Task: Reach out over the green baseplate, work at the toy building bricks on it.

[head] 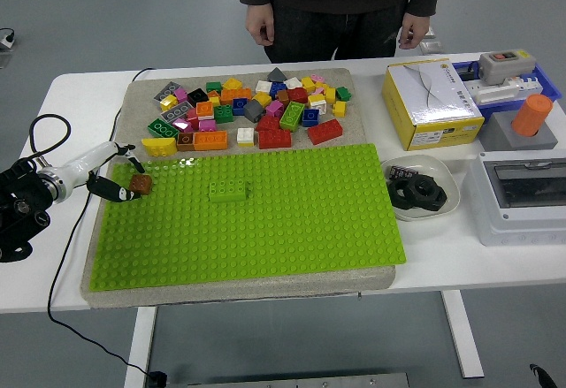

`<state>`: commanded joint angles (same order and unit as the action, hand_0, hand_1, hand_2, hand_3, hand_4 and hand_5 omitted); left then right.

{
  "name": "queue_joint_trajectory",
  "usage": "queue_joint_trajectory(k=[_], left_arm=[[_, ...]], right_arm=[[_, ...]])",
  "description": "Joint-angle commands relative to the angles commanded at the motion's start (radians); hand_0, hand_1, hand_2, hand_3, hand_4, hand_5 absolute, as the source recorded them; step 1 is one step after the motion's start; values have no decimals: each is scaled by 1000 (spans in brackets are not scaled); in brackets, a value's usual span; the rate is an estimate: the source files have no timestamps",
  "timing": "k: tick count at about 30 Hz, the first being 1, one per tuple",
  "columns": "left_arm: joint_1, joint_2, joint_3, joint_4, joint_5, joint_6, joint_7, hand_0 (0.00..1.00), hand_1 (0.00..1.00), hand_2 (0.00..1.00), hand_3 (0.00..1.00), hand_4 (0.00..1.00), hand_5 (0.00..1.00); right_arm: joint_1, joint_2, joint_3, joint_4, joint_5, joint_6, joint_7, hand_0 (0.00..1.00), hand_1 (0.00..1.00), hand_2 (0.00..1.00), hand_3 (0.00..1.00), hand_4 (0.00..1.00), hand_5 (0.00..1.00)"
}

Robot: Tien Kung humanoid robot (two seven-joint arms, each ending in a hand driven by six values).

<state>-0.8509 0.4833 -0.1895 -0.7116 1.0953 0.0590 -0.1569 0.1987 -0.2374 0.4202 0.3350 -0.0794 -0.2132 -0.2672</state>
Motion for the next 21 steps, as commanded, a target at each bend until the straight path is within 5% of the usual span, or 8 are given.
queue_joint_trajectory(k=[21], left_arm=[[1,-6,10,16,-11,5,-5,991,989,934,547,891,2]], right_arm=[[3,1,-1,1,0,1,-1,679,667,715,787,898,968]])
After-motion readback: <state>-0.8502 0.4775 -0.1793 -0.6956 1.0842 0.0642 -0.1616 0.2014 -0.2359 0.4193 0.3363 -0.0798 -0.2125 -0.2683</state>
